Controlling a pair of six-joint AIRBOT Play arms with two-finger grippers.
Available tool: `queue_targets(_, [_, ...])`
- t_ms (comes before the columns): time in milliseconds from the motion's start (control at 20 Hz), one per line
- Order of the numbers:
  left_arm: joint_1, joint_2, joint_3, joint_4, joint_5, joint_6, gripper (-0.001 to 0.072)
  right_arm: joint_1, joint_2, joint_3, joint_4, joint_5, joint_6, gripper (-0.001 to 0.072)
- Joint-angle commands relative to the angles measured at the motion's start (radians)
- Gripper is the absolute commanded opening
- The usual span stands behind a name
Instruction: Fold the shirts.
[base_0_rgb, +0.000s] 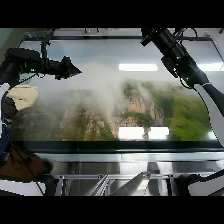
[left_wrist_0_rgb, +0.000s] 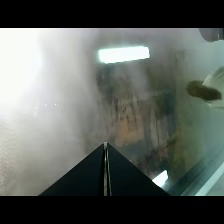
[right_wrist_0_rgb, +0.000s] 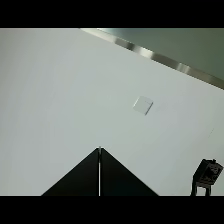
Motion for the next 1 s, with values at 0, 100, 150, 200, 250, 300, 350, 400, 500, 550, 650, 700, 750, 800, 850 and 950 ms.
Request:
queue_targets(0, [-0.001, 0.0, 0.001, 0.0, 0.0, 0.0, 0.0019, 0.0, 0.001, 0.0, 0.0, 0.0, 0.0, 0.0022])
queue_targets(100, [0.0, 0.0, 0.001, 0.0, 0.0, 0.0, 0.002, 0.0, 0.001, 0.0, 0.0, 0.0, 0.0, 0.0022])
queue_targets(150, [-0.001, 0.0, 0.001, 0.0, 0.0, 0.0, 0.002, 0.0, 0.001, 0.0, 0.0, 0.0, 0.0, 0.0021])
queue_targets(200, [-0.001, 0.0, 0.001, 0.0, 0.0, 0.0, 0.0019, 0.0, 0.001, 0.0, 0.0, 0.0, 0.0, 0.0022])
queue_targets(250, [-0.001, 0.0, 0.001, 0.0, 0.0, 0.0, 0.0019, 0.0, 0.001, 0.0, 0.0, 0.0, 0.0, 0.0022])
queue_targets(300, [-0.001, 0.0, 0.001, 0.0, 0.0, 0.0, 0.0019, 0.0, 0.001, 0.0, 0.0, 0.0, 0.0, 0.0022])
queue_targets(350, [-0.001, 0.0, 0.001, 0.0, 0.0, 0.0, 0.0019, 0.0, 0.001, 0.0, 0.0, 0.0, 0.0, 0.0022])
queue_targets(400, [0.0, 0.0, 0.001, 0.0, 0.0, 0.0, 0.0019, 0.0, 0.001, 0.0, 0.0, 0.0, 0.0, 0.0022])
queue_targets(500, [-0.001, 0.0, 0.001, 0.0, 0.0, 0.0, 0.0019, 0.0, 0.001, 0.0, 0.0, 0.0, 0.0, 0.0022])
queue_targets(550, [-0.001, 0.0, 0.001, 0.0, 0.0, 0.0, 0.0019, 0.0, 0.001, 0.0, 0.002, -0.003, -0.003, 0.0022])
queue_targets(650, [-0.001, 0.0, 0.001, -0.005, 0.001, 0.0, 0.002, 0.0, 0.001, 0.0, 0.003, -0.008, -0.003, 0.0022])
queue_targets(700, [-0.002, 0.0, 0.001, -0.004, 0.001, 0.0, 0.0019, 0.0, 0.001, 0.0, 0.003, -0.008, -0.003, 0.0022])
queue_targets(750, [-0.002, 0.0, 0.001, -0.004, 0.001, 0.0, 0.0019, 0.0, 0.001, 0.0, 0.004, -0.008, -0.003, 0.0022])
queue_targets(800, [-0.002, 0.0, 0.001, -0.006, 0.0, -0.001, 0.002, 0.0, 0.001, 0.0, 0.004, -0.008, -0.003, 0.0022])
queue_targets(850, [-0.002, 0.0, 0.001, -0.007, -0.002, -0.001, 0.0019, 0.0, 0.001, 0.0, 0.003, -0.008, -0.003, 0.0022])
queue_targets(950, [-0.002, 0.0, 0.001, -0.01, 0.014, -0.002, 0.0019, 0.0, 0.001, 0.0, 0.003, -0.003, -0.002, 0.0022])
